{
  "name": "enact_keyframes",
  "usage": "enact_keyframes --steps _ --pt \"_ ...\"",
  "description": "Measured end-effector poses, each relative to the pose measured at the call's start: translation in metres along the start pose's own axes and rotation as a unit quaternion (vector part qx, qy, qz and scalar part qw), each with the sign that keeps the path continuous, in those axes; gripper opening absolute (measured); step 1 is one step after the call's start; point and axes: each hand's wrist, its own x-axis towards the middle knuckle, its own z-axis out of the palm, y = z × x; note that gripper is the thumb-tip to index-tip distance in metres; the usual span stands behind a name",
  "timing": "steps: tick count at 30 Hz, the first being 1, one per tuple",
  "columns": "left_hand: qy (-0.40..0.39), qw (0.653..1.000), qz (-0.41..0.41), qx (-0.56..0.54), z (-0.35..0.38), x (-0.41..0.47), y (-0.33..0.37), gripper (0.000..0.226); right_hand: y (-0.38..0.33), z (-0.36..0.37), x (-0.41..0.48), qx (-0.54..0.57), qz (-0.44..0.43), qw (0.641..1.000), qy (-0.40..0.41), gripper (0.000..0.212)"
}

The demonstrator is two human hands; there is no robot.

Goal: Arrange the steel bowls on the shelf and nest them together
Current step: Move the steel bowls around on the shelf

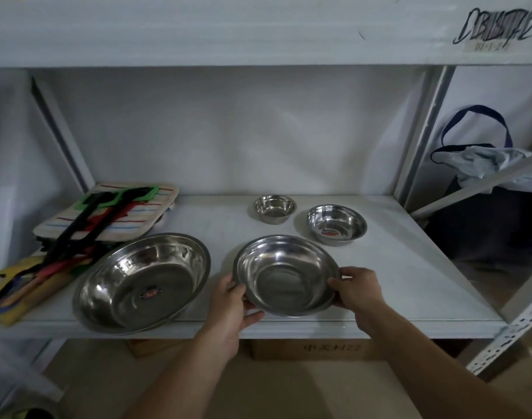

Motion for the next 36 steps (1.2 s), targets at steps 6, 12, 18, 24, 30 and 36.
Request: enact_keyframes --steps 6,12,18,24,30,36 --pt "0.033 0.999 0.003 -0.020 -0.011 0.013 -0.001 0.033 -0.005 0.018 -0.006 0.013 -0.027 0.999 -0.024 0.038" --pt "0.033 0.998 0.012 -0.043 -0.012 0.014 0.004 0.039 -0.011 0.021 -0.010 0.016 -0.039 0.999 -0.026 0.040" --pt "0.031 0.999 0.020 -0.036 -0.012 0.013 0.005 0.040 -0.013 0.021 -0.013 0.014 -0.041 0.999 -0.027 0.041" --pt "0.044 0.999 0.015 0.024 -0.016 0.001 0.007 0.034 -0.015 0.022 -0.015 0.006 -0.037 0.999 -0.036 0.041" --pt "0.073 0.992 0.056 0.089 -0.024 -0.044 0.015 0.019 -0.016 0.013 -0.011 -0.012 -0.046 0.999 -0.009 0.057" --pt "0.005 0.958 0.189 0.215 0.014 -0.005 0.087 0.008 -0.037 0.000 0.015 0.028 -0.051 0.998 0.031 0.047"
